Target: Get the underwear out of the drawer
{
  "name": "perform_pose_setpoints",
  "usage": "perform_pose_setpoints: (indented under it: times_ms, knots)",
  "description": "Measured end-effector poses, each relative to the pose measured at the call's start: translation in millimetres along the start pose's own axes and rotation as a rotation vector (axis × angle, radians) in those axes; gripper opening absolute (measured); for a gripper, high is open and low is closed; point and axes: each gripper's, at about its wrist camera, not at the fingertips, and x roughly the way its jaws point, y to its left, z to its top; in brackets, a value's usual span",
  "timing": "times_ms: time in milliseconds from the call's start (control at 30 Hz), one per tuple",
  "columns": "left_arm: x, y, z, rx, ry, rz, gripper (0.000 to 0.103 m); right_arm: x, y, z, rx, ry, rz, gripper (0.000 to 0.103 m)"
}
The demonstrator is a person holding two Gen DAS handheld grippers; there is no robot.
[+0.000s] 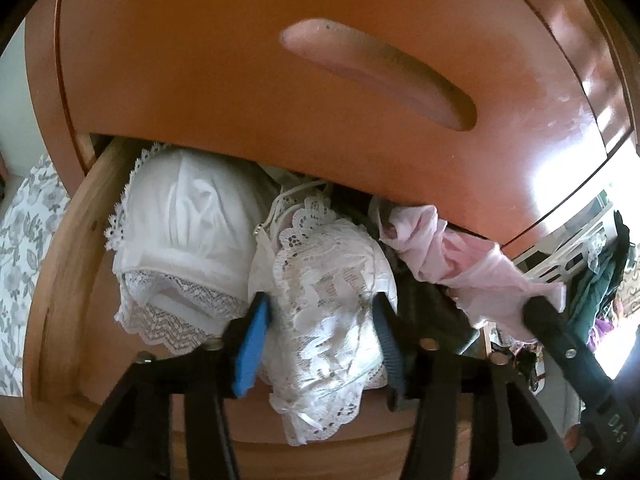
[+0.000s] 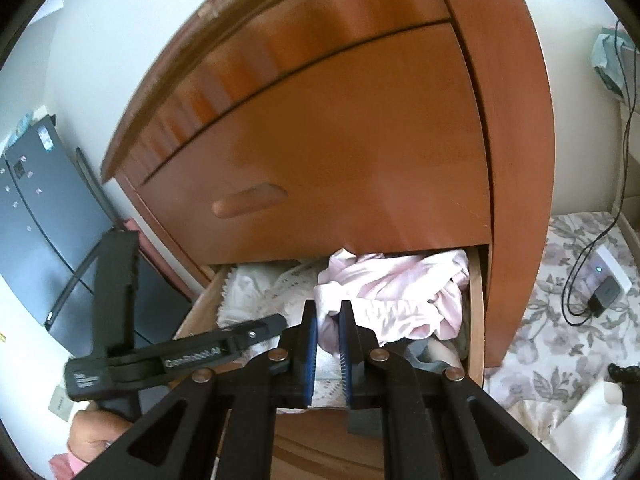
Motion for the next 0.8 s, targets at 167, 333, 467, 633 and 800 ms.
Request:
perform_pose_setpoints:
  times_ms: [167, 333, 467, 633, 800]
  knots:
    - [4.7, -9.2, 0.5, 0.03, 0.023, 0.023, 0.069, -19.5, 0.0, 4.1, 0.015, -0.036, 0.041, 0.011]
    - [15.7, -11.2, 5.4, 0.041, 0.05, 0.049, 0.073, -45.5, -5.4, 4.8, 0.037, -0.095, 0.065, 0.01]
    - [22.9, -15.7, 6.7, 0.054, 0.069, 0.07, 0.076, -69.3, -7.0, 7.1, 0.038, -0.153, 0.069, 0.01]
    - [34.0, -30.1, 7.2, 0.091, 0.081, 0.1, 0.077, -79.8, -10.8, 5.7, 0.049, -0.169, 0.082, 0.01]
    - [36.5, -43.3, 8.2, 0.093, 0.059, 0.087, 0.077, -76.0, -12.4, 6.5, 0.059, -0.164, 0.079, 0.01]
